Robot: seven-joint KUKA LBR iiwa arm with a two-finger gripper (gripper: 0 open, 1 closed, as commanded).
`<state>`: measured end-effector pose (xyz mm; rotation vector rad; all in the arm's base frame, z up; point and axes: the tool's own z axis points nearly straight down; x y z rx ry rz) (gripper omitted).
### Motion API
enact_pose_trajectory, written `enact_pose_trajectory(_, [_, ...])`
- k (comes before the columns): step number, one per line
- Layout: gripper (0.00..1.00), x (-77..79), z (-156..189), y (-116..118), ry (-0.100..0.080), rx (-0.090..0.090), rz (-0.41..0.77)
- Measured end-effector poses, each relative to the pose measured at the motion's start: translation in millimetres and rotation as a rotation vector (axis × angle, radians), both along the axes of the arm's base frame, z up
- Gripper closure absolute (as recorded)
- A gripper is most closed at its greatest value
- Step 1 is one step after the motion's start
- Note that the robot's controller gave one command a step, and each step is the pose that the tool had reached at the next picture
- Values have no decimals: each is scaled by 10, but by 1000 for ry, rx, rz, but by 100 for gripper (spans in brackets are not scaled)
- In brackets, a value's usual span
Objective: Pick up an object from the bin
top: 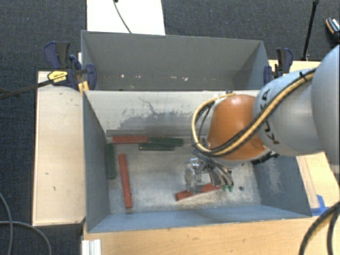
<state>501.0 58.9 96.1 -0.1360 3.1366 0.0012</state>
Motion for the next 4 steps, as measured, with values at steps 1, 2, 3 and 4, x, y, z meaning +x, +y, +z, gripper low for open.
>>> enact_pose_trajectory(1, [0, 0, 0, 2, 0, 0, -2])
enact_pose_trajectory(2, [0, -175, -259, 81, 0, 1, -113])
enact_pose_trajectory(3, [100, -180, -260, 78, 1, 0, -114])
enact_pose_trajectory(4, [100, 107, 1069, -90, -9, 1, -104])
